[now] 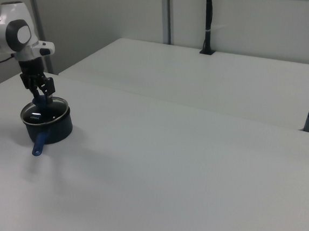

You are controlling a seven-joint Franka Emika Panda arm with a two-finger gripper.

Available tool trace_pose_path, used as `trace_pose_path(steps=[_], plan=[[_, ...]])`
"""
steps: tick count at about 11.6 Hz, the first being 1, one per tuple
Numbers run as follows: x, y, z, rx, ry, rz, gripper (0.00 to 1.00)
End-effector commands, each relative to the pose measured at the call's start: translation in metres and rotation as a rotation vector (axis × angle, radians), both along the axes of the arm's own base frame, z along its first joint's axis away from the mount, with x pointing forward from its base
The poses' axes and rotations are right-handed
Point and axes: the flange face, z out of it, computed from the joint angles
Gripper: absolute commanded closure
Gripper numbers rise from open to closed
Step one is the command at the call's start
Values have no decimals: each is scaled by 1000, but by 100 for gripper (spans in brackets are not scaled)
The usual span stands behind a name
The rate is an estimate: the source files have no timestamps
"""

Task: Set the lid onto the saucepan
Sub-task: 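Carry the lid over the saucepan and lower it onto the rim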

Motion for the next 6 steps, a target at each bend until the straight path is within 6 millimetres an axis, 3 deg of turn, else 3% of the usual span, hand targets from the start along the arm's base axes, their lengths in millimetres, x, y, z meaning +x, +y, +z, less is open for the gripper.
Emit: trace_pose_path(steps=[1, 6], plan=[[0, 12, -1, 13, -7, -4, 63], [6, 7, -9, 15, -15, -10, 63]])
